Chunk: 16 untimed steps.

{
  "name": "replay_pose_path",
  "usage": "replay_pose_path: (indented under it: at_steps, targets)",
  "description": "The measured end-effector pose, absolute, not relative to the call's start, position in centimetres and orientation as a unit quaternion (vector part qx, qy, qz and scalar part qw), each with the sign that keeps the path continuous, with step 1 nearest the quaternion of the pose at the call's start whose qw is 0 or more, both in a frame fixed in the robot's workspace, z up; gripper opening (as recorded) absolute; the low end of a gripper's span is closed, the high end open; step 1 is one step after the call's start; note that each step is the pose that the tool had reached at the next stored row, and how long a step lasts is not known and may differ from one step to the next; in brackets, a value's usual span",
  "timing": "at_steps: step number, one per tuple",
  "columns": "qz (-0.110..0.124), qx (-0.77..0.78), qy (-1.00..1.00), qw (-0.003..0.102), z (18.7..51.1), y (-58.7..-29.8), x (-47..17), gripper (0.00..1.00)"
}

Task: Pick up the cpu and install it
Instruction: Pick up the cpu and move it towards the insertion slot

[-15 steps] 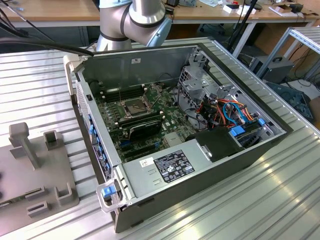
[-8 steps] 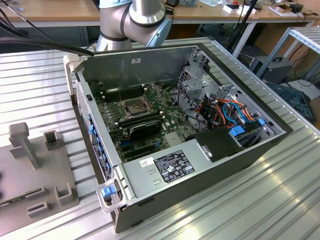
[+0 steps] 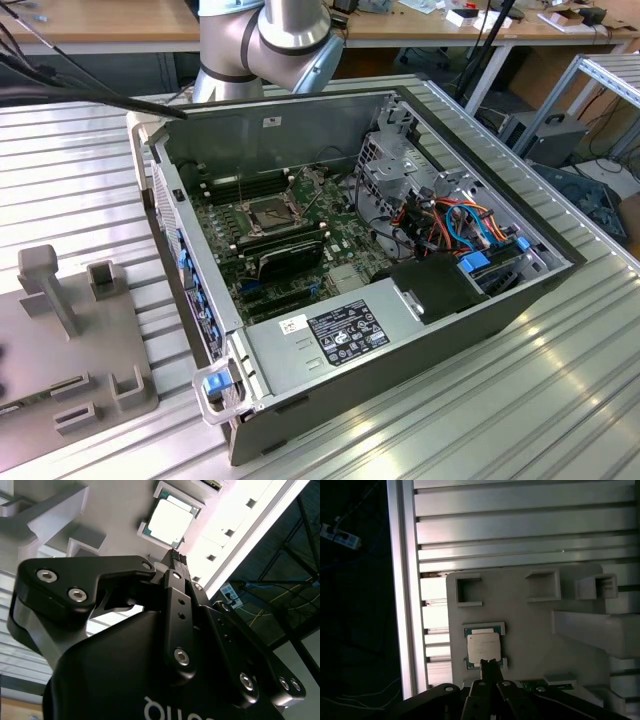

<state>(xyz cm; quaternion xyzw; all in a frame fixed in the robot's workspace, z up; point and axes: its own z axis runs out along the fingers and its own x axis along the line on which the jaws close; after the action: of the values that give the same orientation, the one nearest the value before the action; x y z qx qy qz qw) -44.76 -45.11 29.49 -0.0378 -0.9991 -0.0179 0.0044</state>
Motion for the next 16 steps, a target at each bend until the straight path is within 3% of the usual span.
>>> replay_pose_path:
  at_steps: [16]
  targets:
    - [-0.018, -0.038, -0.999, 0.004, 28.1, -45.1, -44.8, 0.11]
